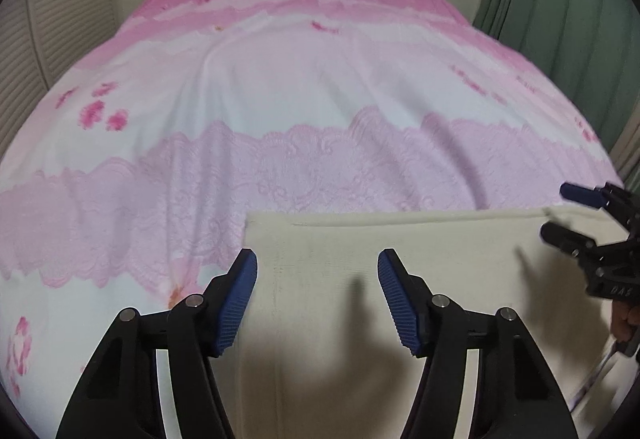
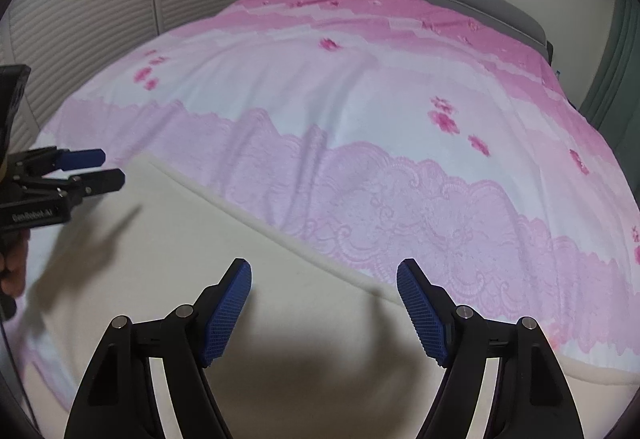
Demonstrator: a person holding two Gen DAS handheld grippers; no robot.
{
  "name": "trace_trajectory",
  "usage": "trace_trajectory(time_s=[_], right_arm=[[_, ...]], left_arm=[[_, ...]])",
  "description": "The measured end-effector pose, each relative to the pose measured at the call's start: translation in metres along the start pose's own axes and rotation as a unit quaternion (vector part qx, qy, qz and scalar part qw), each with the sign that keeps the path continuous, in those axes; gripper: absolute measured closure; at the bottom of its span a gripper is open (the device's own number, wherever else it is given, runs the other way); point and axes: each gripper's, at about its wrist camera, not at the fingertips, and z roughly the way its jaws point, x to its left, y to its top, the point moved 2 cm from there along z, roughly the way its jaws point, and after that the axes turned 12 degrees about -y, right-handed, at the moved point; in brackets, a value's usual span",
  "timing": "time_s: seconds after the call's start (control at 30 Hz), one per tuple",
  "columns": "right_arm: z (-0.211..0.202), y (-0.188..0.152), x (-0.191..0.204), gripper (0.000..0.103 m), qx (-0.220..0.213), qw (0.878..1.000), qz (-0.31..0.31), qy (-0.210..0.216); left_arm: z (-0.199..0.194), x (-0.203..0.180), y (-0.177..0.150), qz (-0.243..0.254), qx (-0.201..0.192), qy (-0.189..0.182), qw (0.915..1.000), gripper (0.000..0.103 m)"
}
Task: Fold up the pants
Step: 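Move both grippers down toward the edge of the cream pants, then close the right gripper on the pants edge while the left gripper pinches beside it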
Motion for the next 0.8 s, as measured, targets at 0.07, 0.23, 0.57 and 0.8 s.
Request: trace_trajectory(time_s=[0.07, 0.23, 0.57, 0.8], right_arm=[[0.012, 0.000, -0.002, 0.027, 0.005, 1.000, -0.003, 0.003], [0.038, -0.002, -0.003, 0.027, 0.031, 0.999, -0.020, 0.016], [0.048, -0.010, -0.002, 0.096, 0.029, 0.998, -0.029, 0.048], [0.014, -0.014, -0.006, 0.098, -0.013, 0.998, -0.028, 0.061]], left_arm=[[0.012, 0.002, -0.002, -0.001, 0.013, -0.005, 0.9999, 0.041], [0.032, 0.010, -0.005, -0.004, 0.023, -0.014, 0.9996, 0.041], [0.033, 0.016, -0.006, -0.030, 0.017, -0.036, 0.9988, 0.101], [0.012, 0.017, -0.013, -0.028, -0.005, -0.019, 0.9994, 0.101]])
